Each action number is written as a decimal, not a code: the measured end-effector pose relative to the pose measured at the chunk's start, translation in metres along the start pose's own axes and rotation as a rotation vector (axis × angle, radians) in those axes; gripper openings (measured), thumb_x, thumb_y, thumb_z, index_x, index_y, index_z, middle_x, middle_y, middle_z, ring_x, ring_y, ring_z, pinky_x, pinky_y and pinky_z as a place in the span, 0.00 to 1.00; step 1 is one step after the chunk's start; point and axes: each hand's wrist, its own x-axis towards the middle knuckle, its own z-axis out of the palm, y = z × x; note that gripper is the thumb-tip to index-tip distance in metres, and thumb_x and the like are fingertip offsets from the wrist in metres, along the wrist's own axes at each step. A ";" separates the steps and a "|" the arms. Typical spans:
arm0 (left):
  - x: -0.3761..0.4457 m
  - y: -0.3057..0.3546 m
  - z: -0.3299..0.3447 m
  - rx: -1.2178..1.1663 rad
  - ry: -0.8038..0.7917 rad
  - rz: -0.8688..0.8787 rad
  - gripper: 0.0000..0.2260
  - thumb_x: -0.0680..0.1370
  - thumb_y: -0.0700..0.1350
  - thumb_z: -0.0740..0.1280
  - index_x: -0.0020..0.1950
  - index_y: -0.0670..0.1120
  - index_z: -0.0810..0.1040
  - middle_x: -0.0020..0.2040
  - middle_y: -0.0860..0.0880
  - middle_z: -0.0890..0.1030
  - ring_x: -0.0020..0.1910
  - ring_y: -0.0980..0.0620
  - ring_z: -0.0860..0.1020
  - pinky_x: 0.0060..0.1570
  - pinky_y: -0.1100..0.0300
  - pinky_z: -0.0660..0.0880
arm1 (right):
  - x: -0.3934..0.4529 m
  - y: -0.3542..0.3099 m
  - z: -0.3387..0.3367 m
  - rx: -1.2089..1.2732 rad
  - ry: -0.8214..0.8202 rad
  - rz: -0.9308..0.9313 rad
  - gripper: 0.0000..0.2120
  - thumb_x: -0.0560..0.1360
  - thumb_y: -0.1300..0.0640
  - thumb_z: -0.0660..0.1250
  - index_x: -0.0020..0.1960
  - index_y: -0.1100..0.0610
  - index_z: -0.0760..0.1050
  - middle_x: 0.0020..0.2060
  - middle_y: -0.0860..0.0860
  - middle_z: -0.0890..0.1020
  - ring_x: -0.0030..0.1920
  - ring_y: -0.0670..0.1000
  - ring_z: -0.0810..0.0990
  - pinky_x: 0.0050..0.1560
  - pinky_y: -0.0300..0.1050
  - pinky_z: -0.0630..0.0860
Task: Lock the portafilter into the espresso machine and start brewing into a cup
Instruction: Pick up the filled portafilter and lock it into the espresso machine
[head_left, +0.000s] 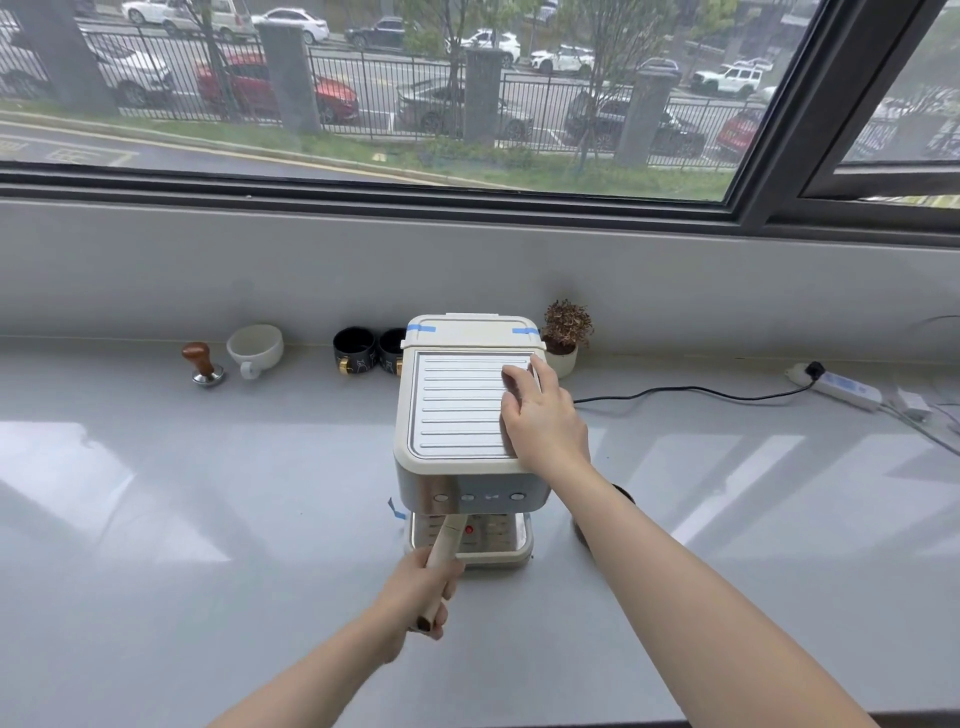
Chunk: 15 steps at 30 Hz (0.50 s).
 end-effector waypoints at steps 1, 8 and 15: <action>0.000 0.003 -0.005 -0.076 -0.092 -0.047 0.07 0.74 0.44 0.65 0.46 0.42 0.70 0.31 0.47 0.70 0.22 0.49 0.66 0.24 0.60 0.67 | 0.000 0.000 0.000 0.003 -0.003 -0.002 0.19 0.80 0.48 0.50 0.70 0.42 0.64 0.77 0.45 0.57 0.70 0.55 0.64 0.60 0.53 0.69; 0.005 -0.004 0.017 -0.263 -0.018 -0.085 0.08 0.75 0.43 0.64 0.41 0.45 0.66 0.24 0.50 0.65 0.20 0.53 0.58 0.23 0.64 0.55 | 0.000 0.000 0.004 -0.012 0.019 -0.011 0.18 0.81 0.48 0.49 0.69 0.43 0.63 0.77 0.46 0.56 0.71 0.56 0.63 0.59 0.54 0.69; 0.006 -0.005 0.066 -0.441 0.150 -0.076 0.09 0.73 0.40 0.64 0.36 0.45 0.65 0.23 0.49 0.64 0.19 0.51 0.57 0.25 0.62 0.54 | 0.000 0.002 0.009 -0.022 0.043 -0.020 0.18 0.81 0.49 0.49 0.70 0.43 0.62 0.77 0.45 0.56 0.71 0.55 0.62 0.60 0.53 0.69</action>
